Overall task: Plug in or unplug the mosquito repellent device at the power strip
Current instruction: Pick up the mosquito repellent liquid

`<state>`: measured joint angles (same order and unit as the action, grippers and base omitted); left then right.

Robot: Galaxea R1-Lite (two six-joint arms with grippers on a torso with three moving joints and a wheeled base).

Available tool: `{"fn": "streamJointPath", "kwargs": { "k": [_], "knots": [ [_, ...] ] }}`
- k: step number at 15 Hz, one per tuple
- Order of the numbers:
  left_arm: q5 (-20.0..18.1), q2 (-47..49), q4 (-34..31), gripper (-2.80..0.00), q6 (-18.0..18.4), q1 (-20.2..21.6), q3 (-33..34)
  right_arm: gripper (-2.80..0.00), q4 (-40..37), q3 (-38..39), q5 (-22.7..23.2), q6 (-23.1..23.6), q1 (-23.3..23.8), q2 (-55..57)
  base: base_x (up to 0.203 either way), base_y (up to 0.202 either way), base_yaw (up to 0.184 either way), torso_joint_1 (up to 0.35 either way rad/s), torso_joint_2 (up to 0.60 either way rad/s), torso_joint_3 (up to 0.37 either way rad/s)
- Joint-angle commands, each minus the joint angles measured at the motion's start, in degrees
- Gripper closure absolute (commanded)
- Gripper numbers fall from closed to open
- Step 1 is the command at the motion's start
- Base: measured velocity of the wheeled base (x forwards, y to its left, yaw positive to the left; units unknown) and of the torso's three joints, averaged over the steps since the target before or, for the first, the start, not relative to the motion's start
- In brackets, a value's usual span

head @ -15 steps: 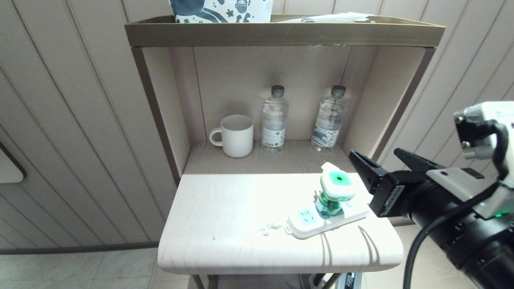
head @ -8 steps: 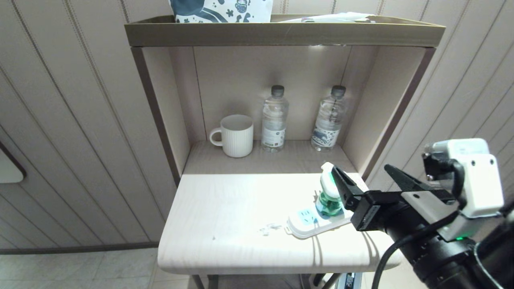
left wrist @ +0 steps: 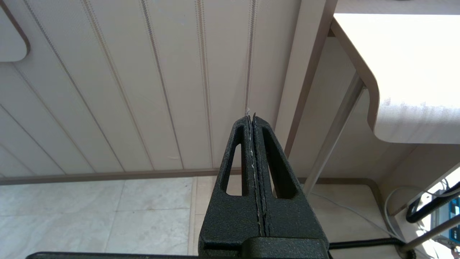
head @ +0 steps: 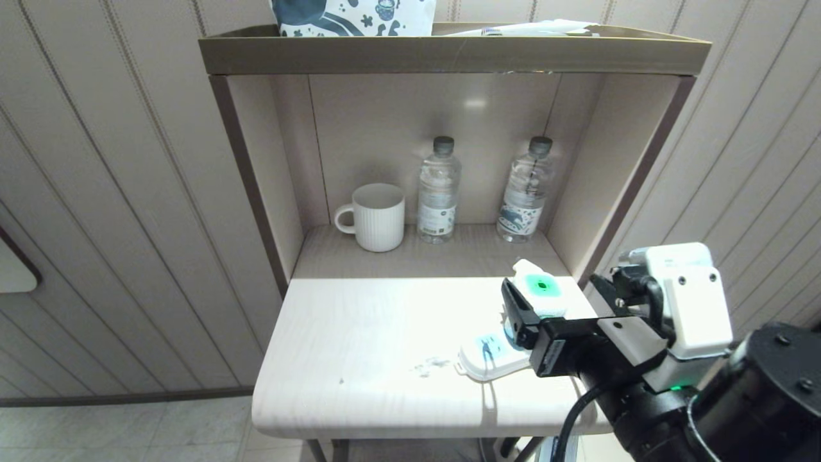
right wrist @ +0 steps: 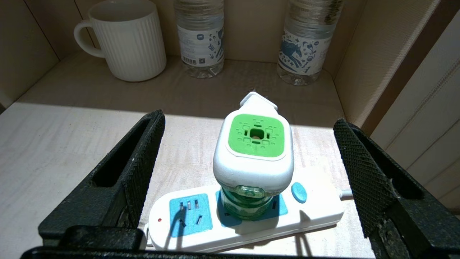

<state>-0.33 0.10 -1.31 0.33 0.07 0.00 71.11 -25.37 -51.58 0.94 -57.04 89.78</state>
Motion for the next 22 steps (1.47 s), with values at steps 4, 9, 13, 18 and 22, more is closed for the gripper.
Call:
{"fn": "streamJointPath", "kwargs": {
  "k": [4,9,13,18,22],
  "knots": [
    [0.0,0.0,0.0,0.0,0.0,0.0,0.0,-2.8,2.3,-0.1,-0.3,0.0,1.9,3.3,0.0,0.0,0.0,0.0,0.0,0.0],
    [0.0,0.1,0.0,0.0,0.0,0.0,0.0,-2.8,6.9,0.4,-0.6,0.2,3.5,6.7,0.0,0.0,0.0,0.0,0.0,0.0],
    [0.0,0.0,0.0,0.0,-0.1,0.0,0.0,-2.8,7.0,0.1,-0.6,0.1,3.5,8.4,0.0,0.0,0.0,0.0,0.0,0.0],
    [0.0,0.1,0.0,0.0,-0.1,0.0,0.0,-2.8,8.2,0.2,-0.6,0.3,4.5,9.4,0.0,0.0,0.0,0.0,0.0,0.0],
    [0.0,0.1,0.0,0.0,-0.1,0.0,0.0,-2.8,8.8,-0.2,-0.5,0.4,4.8,9.9,0.0,0.0,0.0,0.0,0.0,0.0]
  ]
}}
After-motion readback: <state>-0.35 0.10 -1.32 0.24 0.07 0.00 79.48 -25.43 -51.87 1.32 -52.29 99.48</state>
